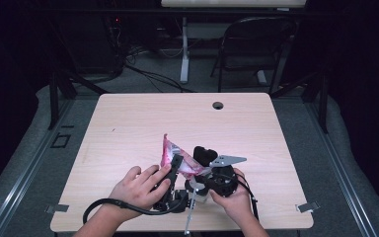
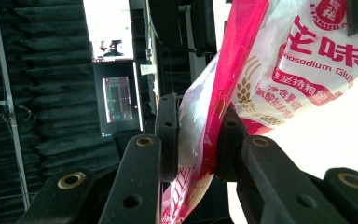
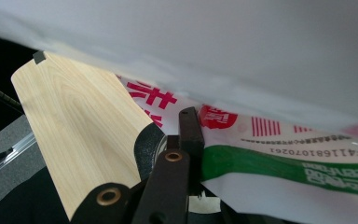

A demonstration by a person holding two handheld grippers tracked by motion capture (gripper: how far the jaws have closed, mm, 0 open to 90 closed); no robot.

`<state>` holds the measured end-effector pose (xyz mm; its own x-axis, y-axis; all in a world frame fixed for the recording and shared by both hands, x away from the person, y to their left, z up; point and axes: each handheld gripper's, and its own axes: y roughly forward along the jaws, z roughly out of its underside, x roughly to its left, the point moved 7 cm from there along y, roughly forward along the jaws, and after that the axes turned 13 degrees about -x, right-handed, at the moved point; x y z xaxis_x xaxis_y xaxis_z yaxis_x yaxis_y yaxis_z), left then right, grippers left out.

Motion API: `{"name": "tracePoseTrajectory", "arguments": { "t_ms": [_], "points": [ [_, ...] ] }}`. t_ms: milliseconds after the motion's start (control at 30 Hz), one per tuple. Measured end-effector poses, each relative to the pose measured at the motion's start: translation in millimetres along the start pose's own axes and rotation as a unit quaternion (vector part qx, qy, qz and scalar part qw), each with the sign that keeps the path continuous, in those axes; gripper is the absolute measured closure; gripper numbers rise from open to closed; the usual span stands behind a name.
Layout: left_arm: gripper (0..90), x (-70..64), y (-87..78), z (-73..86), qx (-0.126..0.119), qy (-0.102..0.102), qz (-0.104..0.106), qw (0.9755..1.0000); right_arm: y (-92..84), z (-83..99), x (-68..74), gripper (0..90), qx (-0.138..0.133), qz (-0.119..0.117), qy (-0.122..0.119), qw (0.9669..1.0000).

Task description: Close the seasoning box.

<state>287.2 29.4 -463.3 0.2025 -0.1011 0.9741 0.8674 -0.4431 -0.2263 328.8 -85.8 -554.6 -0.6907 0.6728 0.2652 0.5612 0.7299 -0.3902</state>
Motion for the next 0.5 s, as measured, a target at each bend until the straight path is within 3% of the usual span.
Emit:
{"name": "tracePoseTrajectory", "arguments": {
  "t_ms": [100,500],
  "points": [
    [75.9,1.1,0.2,-1.2,-0.002,0.009,-0.001,1.0,0.0,0.3,-0.2,90.0,0.001,0.0,0.0,1.0],
    [76.0,1.0,-0.2,-1.1,0.0,0.007,0.001,1.0,-0.4,-0.2,-0.3,90.0,0.002,-0.001,-0.003,1.0]
  ]
}}
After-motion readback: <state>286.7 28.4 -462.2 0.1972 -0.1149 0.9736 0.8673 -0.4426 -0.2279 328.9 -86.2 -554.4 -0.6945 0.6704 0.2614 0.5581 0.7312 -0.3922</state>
